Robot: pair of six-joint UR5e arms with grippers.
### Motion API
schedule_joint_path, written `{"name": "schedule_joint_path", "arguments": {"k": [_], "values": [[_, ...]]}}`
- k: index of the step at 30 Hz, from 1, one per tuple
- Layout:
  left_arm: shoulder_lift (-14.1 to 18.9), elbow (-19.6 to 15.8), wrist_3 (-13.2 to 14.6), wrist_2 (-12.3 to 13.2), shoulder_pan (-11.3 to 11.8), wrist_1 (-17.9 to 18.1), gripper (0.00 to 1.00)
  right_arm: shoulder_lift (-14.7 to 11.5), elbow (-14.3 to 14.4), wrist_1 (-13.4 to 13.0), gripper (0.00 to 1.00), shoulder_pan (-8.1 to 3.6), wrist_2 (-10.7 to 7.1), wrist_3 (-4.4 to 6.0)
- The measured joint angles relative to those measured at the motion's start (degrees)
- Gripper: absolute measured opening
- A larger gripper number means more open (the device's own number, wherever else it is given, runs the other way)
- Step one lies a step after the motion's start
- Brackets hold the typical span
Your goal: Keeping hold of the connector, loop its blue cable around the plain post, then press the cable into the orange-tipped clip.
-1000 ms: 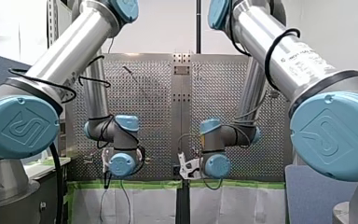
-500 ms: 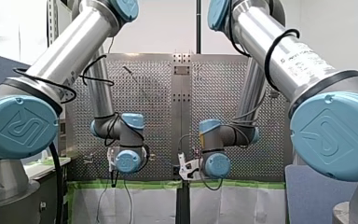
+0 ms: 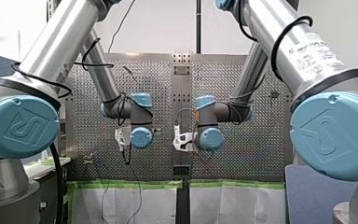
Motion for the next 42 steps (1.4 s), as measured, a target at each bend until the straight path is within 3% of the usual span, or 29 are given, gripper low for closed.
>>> {"name": "schedule_joint_path", "arguments": {"k": [14, 22, 42], "values": [[7.4, 5.2, -0.1, -7.3, 1.9, -7.5, 0.0, -7.5, -7.5, 7.5, 0.0, -1.13, -0.73, 0.36], [12.2, 8.6, -0.3, -10.9, 3.7, -12.2, 0.0, -11.8, -11.8, 11.8, 0.0, -1.59, -3.86, 0.0], [23.2, 14.4, -0.8, -11.7, 8.0, -23.2, 0.0, -22.8, -22.8, 22.8, 0.0, -1.69, -9.56, -0.38]]}}
